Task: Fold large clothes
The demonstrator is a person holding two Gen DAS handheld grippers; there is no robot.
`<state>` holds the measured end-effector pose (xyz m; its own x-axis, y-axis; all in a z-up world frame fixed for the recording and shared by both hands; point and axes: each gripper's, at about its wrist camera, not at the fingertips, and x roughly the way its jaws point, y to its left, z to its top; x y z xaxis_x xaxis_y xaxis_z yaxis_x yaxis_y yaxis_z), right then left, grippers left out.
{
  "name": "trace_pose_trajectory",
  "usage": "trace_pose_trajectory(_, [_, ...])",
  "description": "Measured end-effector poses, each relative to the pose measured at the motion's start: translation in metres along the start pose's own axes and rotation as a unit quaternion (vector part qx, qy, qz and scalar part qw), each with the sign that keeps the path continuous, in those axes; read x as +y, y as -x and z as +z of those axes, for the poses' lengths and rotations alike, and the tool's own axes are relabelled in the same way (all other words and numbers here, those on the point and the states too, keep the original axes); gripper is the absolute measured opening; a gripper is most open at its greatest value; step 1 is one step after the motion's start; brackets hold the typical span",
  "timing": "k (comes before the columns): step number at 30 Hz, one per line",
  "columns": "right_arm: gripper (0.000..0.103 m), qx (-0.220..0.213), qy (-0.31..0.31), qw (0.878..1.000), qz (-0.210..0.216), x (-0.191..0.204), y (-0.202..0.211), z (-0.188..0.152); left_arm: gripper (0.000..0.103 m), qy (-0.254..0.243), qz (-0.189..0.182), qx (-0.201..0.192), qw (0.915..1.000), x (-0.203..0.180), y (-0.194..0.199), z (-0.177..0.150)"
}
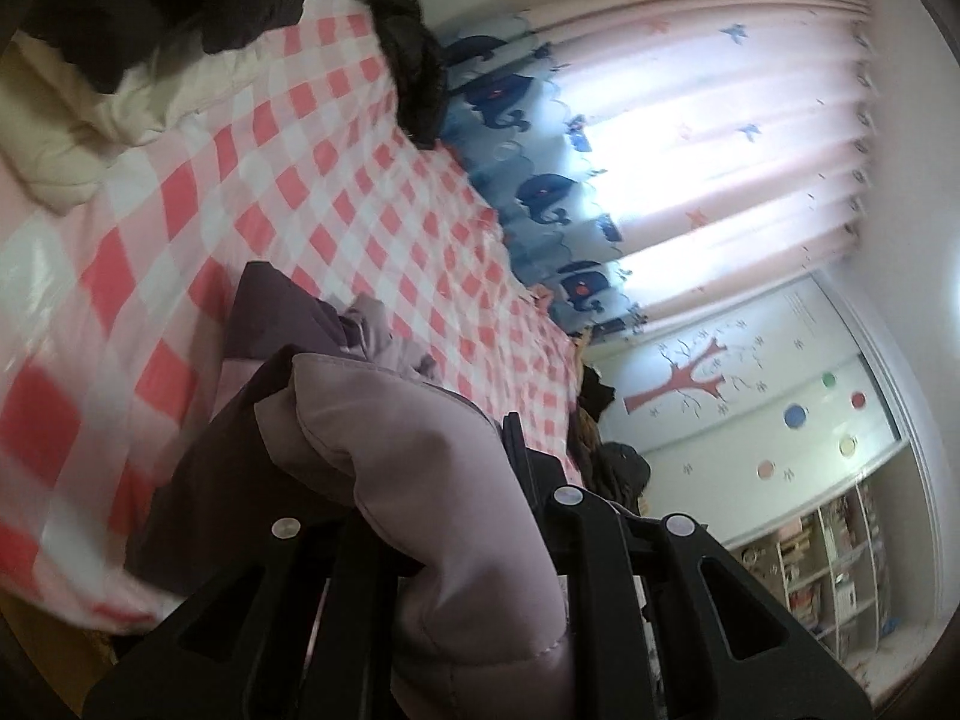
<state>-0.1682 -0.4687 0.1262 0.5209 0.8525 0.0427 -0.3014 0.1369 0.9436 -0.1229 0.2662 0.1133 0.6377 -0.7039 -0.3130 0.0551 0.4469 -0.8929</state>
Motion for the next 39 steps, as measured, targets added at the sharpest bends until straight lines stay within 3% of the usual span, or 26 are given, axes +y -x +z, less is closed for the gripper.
trace_pose_trajectory(7, [0.036, -0.008, -0.046, 0.997, -0.058, -0.05, -0.038, 0.048, 0.012, 0.026, 0.039, -0.004, 0.9989, 0.025, -0.068, 0.048])
trace_pose_trajectory(15, [0.036, -0.014, -0.133, 0.979, -0.156, -0.161, -0.074, 0.075, 0.013, 0.085, 0.113, -0.005, 0.99, 0.103, -0.16, 0.08])
trace_pose_trajectory(19, [0.036, -0.015, -0.16, 0.974, -0.16, -0.202, -0.079, 0.076, 0.015, 0.102, 0.154, 0.01, 0.9828, 0.14, -0.197, 0.081])
trace_pose_trajectory(23, [0.036, -0.007, -0.175, 0.972, -0.157, -0.209, -0.076, 0.077, 0.017, 0.111, 0.175, 0.029, 0.9779, 0.151, -0.214, 0.082])
trace_pose_trajectory(25, [0.043, -0.009, -0.181, 0.971, -0.153, -0.202, -0.072, 0.077, 0.027, 0.13, 0.152, 0.033, 0.9792, 0.149, -0.21, 0.088])
trace_pose_trajectory(28, [0.074, -0.027, -0.181, 0.975, -0.126, -0.181, -0.066, 0.075, 0.065, 0.171, 0.088, 0.022, 0.9812, 0.137, -0.195, 0.098])
trace_pose_trajectory(29, [0.086, -0.04, -0.178, 0.976, -0.116, -0.172, -0.063, 0.075, 0.07, 0.187, 0.06, 0.007, 0.9806, 0.131, -0.186, 0.103])
trace_pose_trajectory(30, [0.091, -0.049, -0.169, 0.978, -0.109, -0.162, -0.06, 0.075, 0.079, 0.196, 0.039, -0.006, 0.9798, 0.125, -0.179, 0.106])
trace_pose_trajectory(31, [0.094, -0.054, -0.162, 0.979, -0.107, -0.153, -0.06, 0.075, 0.081, 0.2, 0.028, -0.018, 0.9793, 0.12, -0.174, 0.107])
trace_pose_trajectory(32, [0.095, -0.056, -0.148, 0.981, -0.111, -0.141, -0.06, 0.076, 0.082, 0.196, 0.021, -0.034, 0.9798, 0.112, -0.167, 0.109])
trace_pose_trajectory(34, [0.095, -0.037, -0.094, 0.982, -0.161, -0.117, -0.068, 0.074, 0.084, 0.14, 0.034, -0.059, 0.9878, 0.083, -0.154, 0.108])
trace_pose_trajectory(35, [0.095, -0.016, -0.045, 0.979, -0.198, -0.102, -0.078, 0.071, 0.085, 0.087, 0.052, -0.062, 0.993, 0.061, -0.152, 0.101])
trace_pose_trajectory(37, [0.095, 0.029, 0.059, 0.958, -0.279, -0.077, -0.104, 0.058, 0.087, -0.01, 0.084, -0.041, 0.9955, 0.029, -0.164, 0.081])
trace_pose_trajectory(39, [0.095, 0.056, 0.126, 0.931, -0.337, -0.069, -0.128, 0.044, 0.087, -0.097, 0.125, -0.009, 0.9874, 0.007, -0.187, 0.056])
